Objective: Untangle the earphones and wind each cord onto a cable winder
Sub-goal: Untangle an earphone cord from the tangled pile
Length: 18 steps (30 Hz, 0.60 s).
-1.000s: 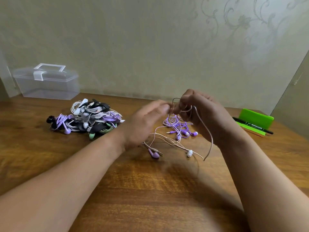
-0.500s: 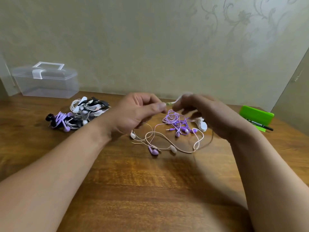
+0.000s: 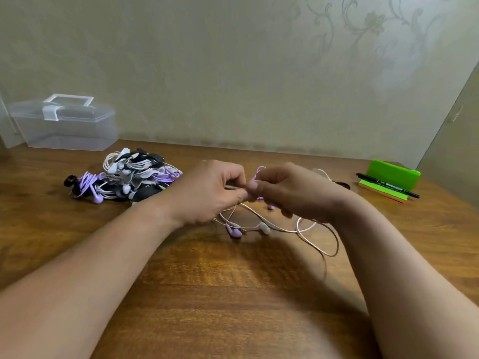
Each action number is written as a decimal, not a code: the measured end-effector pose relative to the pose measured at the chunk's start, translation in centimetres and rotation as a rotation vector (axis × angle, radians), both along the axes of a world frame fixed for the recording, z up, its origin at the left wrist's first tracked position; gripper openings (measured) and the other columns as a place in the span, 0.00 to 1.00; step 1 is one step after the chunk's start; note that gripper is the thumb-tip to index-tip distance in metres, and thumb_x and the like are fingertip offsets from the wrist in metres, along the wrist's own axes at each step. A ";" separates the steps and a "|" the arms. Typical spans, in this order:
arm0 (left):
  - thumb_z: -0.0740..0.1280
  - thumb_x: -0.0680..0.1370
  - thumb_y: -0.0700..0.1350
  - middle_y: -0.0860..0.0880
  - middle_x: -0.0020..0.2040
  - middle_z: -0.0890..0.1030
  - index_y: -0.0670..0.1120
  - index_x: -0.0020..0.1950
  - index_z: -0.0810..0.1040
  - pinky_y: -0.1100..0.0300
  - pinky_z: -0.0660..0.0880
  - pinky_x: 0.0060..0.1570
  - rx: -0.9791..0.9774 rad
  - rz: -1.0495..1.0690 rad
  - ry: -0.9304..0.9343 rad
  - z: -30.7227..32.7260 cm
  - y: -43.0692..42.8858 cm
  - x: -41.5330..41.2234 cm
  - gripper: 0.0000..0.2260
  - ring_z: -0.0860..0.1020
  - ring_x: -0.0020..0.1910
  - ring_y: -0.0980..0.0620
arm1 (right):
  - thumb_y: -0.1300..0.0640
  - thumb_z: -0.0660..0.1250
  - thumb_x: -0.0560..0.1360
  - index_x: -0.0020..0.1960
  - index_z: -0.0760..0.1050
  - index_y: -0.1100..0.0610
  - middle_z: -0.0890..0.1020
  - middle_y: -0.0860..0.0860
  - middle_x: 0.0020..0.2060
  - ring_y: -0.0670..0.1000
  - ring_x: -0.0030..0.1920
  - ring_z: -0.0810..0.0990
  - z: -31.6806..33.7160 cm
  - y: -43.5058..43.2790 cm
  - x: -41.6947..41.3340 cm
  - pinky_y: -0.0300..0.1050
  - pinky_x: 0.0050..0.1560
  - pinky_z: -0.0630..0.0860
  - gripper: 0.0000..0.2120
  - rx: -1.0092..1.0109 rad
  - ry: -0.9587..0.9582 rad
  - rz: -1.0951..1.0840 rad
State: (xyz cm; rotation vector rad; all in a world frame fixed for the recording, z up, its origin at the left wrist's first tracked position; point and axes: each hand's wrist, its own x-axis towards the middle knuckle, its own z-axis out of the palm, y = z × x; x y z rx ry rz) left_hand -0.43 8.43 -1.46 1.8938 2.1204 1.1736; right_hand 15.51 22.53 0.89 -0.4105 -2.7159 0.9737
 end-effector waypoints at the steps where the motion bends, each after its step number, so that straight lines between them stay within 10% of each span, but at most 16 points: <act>1: 0.75 0.78 0.48 0.54 0.30 0.75 0.46 0.40 0.80 0.60 0.65 0.33 -0.013 -0.003 -0.015 0.1 0.0 0.1 0.10 0.69 0.31 0.58 | 0.45 0.66 0.84 0.45 0.83 0.54 0.79 0.47 0.32 0.47 0.33 0.75 0.0 0.4 0.1 0.45 0.36 0.72 0.16 0.056 0.017 -0.023; 6: 0.71 0.81 0.47 0.53 0.29 0.72 0.43 0.45 0.83 0.66 0.65 0.30 0.040 -0.038 -0.322 1.7 -0.7 -1.4 0.09 0.68 0.29 0.57 | 0.52 0.67 0.81 0.40 0.82 0.59 0.77 0.51 0.30 0.49 0.33 0.72 0.9 2.6 1.6 0.48 0.40 0.70 0.15 -0.058 0.098 -0.183; 11: 0.71 0.81 0.45 0.57 0.31 0.78 0.43 0.47 0.85 0.68 0.68 0.35 0.023 -0.084 -0.285 1.6 -0.7 -0.7 0.07 0.71 0.32 0.62 | 0.47 0.60 0.81 0.57 0.86 0.50 0.88 0.45 0.53 0.44 0.58 0.84 0.5 1.3 0.5 0.50 0.65 0.76 0.17 -0.143 0.147 -0.112; 14: 0.71 0.81 0.45 0.48 0.37 0.81 0.44 0.47 0.84 0.58 0.70 0.41 0.007 -0.101 -0.221 1.2 -0.4 -0.7 0.06 0.74 0.37 0.58 | 0.50 0.61 0.86 0.57 0.82 0.57 0.85 0.52 0.42 0.51 0.43 0.85 0.0 -0.7 -0.6 0.48 0.48 0.80 0.14 -0.311 0.129 0.041; 18: 0.72 0.80 0.47 0.50 0.30 0.74 0.44 0.42 0.81 0.61 0.67 0.34 -0.006 -0.061 -0.225 1.5 -0.7 -0.8 0.10 0.68 0.31 0.56 | 0.46 0.66 0.84 0.46 0.84 0.54 0.70 0.45 0.27 0.46 0.28 0.66 0.1 0.7 -0.4 0.44 0.31 0.62 0.15 -0.192 0.182 -0.069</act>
